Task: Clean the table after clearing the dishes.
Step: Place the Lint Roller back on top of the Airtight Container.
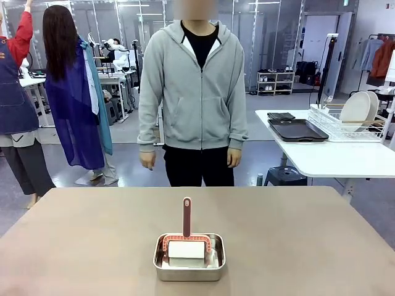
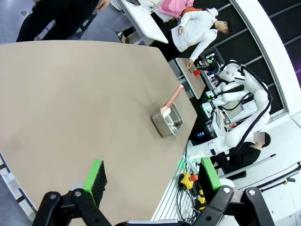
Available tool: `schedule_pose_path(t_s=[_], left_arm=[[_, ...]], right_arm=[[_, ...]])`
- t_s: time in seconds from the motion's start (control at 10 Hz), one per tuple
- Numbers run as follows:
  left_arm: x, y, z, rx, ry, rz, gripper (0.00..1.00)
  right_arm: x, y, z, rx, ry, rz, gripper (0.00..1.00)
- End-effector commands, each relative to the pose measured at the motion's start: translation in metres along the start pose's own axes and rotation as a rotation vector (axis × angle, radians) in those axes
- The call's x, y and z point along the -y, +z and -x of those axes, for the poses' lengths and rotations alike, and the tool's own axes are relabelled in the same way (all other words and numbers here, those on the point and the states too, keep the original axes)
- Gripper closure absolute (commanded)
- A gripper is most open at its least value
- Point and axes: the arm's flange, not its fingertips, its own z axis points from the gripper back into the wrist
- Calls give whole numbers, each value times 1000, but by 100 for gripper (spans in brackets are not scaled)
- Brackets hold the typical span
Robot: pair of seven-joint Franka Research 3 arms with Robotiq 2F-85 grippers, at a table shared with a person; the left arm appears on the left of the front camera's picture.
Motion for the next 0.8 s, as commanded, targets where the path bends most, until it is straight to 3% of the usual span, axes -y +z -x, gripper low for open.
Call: schedule_pose_path(t_s=[0.0,0.7], left_arm=[[5,-1,1,7,14,-18,0],[5,-1,1,7,14,-18,0]], right_arm=[[-6,-3,7,20,-1,4,0],[-6,-3,7,20,-1,4,0]])
